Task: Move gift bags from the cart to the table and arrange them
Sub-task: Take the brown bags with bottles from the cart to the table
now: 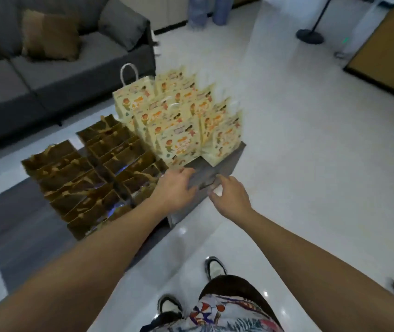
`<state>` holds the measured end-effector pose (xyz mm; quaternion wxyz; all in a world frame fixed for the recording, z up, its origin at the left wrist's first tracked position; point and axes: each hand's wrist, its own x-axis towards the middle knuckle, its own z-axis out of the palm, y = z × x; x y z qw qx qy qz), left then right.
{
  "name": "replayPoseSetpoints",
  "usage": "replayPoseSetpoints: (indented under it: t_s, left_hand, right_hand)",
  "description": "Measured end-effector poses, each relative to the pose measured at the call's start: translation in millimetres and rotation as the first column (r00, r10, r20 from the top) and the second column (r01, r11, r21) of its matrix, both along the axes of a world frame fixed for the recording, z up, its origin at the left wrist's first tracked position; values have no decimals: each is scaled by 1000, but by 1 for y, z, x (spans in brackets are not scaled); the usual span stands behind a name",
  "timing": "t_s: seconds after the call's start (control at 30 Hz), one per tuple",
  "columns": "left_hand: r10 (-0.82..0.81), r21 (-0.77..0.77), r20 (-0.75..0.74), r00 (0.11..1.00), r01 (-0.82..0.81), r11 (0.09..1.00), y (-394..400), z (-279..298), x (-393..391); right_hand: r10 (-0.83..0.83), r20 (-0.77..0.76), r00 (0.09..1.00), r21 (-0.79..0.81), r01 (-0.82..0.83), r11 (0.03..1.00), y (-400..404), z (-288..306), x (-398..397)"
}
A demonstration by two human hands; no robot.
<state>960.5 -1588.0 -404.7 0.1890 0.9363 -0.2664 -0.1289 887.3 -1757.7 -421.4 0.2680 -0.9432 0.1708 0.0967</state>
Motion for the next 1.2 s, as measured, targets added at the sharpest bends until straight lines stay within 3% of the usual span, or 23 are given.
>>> replayPoseSetpoints:
  t_s: [0.27,0.57,0.87,1.2]
  left_hand:
    - [-434,40,-20,901,435,900,-228,11,-95]
    - [-791,139,-59,609,790,597,-472,6,-274]
    - [-921,213,-167,351,925,313,-602,-27,-387]
    - [-977,196,-201,75,980,35,-749,-76,-428]
  right_hand:
    - [-463,-6,886,19,463,886,-177,9,-162]
    - [-836,-60,545,98,837,539,-360,-8,-378]
    - [-963,-158,219,139,970,198,-426,-37,-513]
    - [-979,-201,-30,114,992,-54,-511,-87,-544]
